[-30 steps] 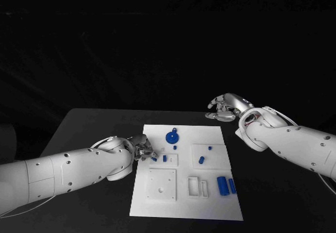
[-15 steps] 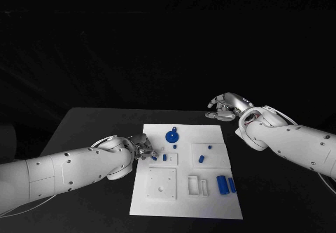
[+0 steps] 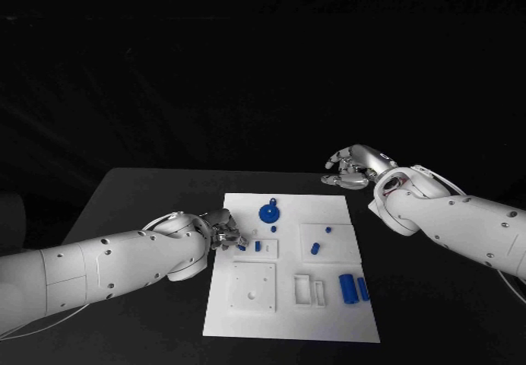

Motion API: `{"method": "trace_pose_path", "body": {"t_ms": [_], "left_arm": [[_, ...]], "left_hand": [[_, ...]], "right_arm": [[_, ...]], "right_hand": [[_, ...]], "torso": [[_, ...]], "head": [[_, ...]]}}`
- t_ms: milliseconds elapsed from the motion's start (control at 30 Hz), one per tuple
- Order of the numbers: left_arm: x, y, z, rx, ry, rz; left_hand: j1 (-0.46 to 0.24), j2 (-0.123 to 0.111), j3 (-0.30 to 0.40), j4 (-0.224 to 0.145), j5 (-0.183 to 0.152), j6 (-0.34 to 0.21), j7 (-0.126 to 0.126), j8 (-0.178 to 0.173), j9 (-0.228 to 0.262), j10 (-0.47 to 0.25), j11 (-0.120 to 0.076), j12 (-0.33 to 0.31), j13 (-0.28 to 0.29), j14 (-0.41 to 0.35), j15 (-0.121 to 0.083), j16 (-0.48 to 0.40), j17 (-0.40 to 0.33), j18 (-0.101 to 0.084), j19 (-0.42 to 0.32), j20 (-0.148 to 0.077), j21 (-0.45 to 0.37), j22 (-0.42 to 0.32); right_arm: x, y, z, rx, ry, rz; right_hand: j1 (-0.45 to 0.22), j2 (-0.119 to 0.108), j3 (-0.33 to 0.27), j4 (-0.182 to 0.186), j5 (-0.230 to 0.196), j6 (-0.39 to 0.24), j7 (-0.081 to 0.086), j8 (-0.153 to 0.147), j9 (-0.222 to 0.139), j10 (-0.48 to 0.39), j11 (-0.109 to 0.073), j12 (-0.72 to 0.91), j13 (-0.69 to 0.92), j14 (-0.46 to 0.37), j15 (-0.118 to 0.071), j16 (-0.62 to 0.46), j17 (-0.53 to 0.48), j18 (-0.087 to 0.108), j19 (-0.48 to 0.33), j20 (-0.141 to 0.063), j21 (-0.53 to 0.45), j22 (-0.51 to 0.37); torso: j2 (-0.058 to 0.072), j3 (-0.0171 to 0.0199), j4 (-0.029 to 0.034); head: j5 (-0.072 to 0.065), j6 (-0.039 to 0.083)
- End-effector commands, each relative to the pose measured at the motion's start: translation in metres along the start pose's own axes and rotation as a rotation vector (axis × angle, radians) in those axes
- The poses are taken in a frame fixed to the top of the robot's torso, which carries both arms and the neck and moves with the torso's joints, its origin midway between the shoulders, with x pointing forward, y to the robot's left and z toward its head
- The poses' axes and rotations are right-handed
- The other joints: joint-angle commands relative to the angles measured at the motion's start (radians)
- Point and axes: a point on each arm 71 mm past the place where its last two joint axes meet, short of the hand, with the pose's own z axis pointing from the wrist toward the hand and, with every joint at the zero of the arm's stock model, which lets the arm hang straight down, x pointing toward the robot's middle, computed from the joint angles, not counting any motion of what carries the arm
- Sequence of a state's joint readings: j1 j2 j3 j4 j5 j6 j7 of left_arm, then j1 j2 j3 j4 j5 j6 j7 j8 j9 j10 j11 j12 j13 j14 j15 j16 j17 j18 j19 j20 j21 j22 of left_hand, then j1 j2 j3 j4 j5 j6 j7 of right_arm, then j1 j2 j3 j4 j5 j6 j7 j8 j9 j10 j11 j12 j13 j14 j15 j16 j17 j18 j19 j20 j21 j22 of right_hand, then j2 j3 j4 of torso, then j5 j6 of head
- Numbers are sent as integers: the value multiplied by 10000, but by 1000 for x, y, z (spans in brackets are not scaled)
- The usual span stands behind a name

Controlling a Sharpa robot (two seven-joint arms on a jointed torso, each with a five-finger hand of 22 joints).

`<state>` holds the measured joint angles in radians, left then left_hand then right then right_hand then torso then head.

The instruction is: Assemble the parts on the task board

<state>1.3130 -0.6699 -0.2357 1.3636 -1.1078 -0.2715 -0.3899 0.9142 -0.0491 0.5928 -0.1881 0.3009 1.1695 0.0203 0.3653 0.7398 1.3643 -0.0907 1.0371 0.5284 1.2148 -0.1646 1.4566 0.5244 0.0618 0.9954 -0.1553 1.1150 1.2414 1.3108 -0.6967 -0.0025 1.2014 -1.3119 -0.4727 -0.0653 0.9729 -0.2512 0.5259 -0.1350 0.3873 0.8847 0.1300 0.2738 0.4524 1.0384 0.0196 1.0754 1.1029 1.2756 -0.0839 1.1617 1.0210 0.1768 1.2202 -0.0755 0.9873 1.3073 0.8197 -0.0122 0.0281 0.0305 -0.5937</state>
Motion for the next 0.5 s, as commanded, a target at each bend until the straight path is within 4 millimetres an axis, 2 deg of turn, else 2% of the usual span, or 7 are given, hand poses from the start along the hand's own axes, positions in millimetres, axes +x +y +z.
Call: {"method": "trace_pose_path", "body": {"t_ms": [33, 500], "left_arm": [[10, 2, 0, -63, 553, 200], [9, 4, 0, -119, 601, 253]], "left_hand": [[16, 88, 552, -527, 8, 526, -493, 485, 2361, 378, -466, 35, 7, 453, -527, 52, 11, 165, 64, -1171, 29, 13], [20, 75, 557, -536, -55, 518, -489, 468, 2387, 367, -463, 40, 1, 446, -526, 48, 7, 164, 63, -1168, 27, 18]], "right_arm": [[1, 1, 0, -123, 119, -47], [1, 1, 0, -126, 127, -45]], "right_hand": [[-72, 7, -64, 0, 56, 7, 84, -17, -15, -34, 52, 46, -15, 55, -16, -46, 14, 850, 3, -46, -66, 115], [-75, 8, -67, 1, 57, 6, 84, -17, -17, -34, 52, 49, -20, 56, -16, -49, 15, 850, 5, -47, -69, 117]], "torso": [[-3, 2, 4], [4, -3, 5]], "head": [[5, -7], [5, 0]]}}
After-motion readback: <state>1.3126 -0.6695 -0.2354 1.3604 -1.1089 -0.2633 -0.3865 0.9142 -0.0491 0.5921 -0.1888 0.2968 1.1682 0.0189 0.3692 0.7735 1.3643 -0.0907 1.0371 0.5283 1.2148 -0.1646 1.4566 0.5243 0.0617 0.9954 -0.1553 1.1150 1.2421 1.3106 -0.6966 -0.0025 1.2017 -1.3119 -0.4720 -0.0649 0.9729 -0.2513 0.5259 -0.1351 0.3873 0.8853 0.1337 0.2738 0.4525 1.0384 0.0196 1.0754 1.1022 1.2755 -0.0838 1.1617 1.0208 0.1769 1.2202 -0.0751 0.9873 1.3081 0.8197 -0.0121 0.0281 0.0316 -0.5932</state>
